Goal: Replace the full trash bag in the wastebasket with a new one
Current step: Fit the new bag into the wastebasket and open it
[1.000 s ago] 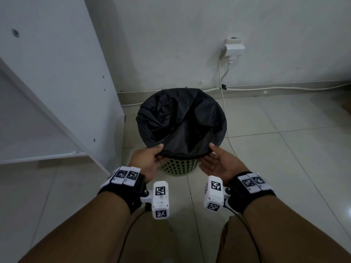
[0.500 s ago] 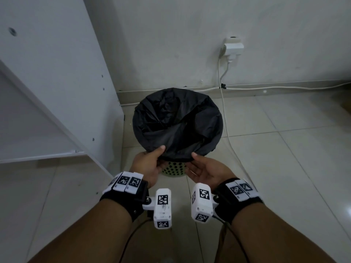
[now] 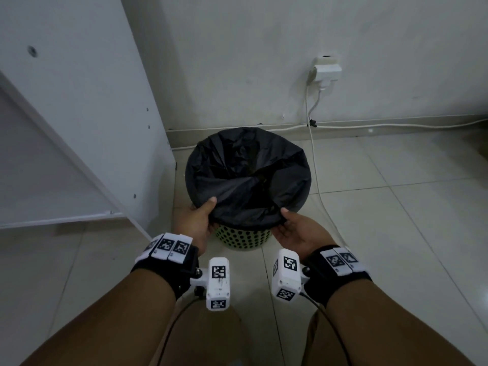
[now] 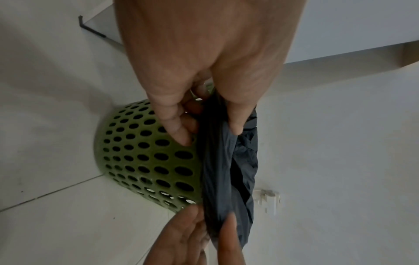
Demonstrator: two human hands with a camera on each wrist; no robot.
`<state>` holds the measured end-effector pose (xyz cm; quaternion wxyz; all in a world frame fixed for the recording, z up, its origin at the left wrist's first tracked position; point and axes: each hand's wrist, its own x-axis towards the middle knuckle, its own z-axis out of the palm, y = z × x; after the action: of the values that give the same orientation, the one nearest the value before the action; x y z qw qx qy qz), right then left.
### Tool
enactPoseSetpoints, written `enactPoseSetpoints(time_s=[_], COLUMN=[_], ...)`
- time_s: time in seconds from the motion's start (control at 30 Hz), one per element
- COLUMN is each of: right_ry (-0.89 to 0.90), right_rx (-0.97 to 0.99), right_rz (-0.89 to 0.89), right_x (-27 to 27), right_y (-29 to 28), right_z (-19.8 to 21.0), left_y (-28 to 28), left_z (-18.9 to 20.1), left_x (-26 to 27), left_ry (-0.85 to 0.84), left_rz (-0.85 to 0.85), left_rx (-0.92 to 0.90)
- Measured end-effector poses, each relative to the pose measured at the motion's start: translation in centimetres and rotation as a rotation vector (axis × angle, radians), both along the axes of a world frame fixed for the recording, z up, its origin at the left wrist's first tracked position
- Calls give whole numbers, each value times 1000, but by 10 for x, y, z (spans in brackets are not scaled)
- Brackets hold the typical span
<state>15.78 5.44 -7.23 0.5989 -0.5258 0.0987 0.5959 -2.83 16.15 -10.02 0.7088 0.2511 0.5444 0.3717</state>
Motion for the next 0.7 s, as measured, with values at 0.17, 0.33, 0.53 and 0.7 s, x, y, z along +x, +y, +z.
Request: enactPoseSetpoints(time_s=[0.17,0.33,0.53,0.7], right_ry=[14,-54,-84,-1], right_rx=[-21,3,5,25], right_rz=[94,130,43,50], right_x=[-12,-14,9,3], right_y=[-1,-6,-5,1], right_z=[-2,-6,-4,2], left_y=[-27,-13,12,10], left_z=[-5,-5,10,7], left_x=[12,5,-11,-9], left_ry=[-111,-6,47,0], left_rz=[-46,-49,-126,-55], left_rx=[-52,0,38,11])
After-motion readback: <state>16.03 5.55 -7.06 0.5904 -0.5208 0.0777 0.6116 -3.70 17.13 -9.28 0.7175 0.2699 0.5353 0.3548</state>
